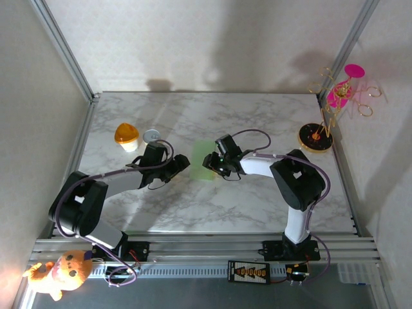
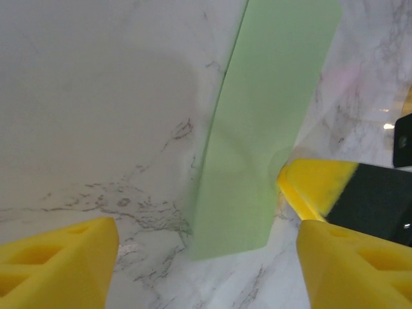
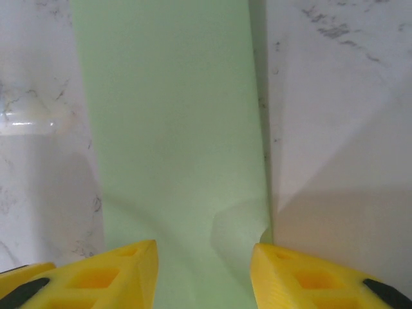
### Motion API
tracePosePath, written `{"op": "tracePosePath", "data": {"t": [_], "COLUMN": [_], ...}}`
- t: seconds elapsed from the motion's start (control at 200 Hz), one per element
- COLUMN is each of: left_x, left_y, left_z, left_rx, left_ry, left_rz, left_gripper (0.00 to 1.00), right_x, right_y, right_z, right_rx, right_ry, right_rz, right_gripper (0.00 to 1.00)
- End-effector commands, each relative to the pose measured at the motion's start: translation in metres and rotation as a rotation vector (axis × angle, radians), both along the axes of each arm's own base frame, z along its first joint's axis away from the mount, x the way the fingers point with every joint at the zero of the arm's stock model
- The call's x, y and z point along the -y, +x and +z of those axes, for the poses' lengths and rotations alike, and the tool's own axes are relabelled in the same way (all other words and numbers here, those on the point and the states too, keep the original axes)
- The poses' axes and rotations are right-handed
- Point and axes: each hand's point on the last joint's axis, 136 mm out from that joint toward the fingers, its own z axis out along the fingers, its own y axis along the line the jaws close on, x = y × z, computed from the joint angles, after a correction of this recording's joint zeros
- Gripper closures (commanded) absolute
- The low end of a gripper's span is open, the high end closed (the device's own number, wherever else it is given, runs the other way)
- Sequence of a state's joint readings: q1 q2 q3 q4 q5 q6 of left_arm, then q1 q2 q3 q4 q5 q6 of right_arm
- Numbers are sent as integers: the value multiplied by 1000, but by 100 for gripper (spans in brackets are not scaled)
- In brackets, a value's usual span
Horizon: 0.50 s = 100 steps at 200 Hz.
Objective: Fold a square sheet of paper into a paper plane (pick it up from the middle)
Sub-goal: Move the paper to the center of the table, then third fold the triangle at the center of the table.
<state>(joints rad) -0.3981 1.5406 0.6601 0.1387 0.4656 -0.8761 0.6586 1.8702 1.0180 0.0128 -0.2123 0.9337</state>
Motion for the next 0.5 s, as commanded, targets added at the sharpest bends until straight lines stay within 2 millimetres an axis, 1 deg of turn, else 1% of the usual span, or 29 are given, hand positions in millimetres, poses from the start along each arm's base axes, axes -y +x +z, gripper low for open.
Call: {"op": "tracePosePath", "data": {"t": [0.0,0.215,0.416,0.496], "left_x": [16,27,34,36], "left_y": [2,-3,-2,-2], "left_z": [5,-6,-10,-13], "left_rx": [1,-36,-50,-56], "left_ry": [-40,-51,-58,-60], "left_rz": [-44,-86,-106,-109], "left_gripper": [34,48,56,57], "right_x": [16,22,23,23], "right_y": [-14,-17,-17,-17], "right_z": [-29,-35,-37,-37], "right_rx": [-61,-75,-79,-79], "right_ry": [-67,-87,-89,-90], "right_rz": [5,5,7,9], "right_gripper": [56,56,55,56]}}
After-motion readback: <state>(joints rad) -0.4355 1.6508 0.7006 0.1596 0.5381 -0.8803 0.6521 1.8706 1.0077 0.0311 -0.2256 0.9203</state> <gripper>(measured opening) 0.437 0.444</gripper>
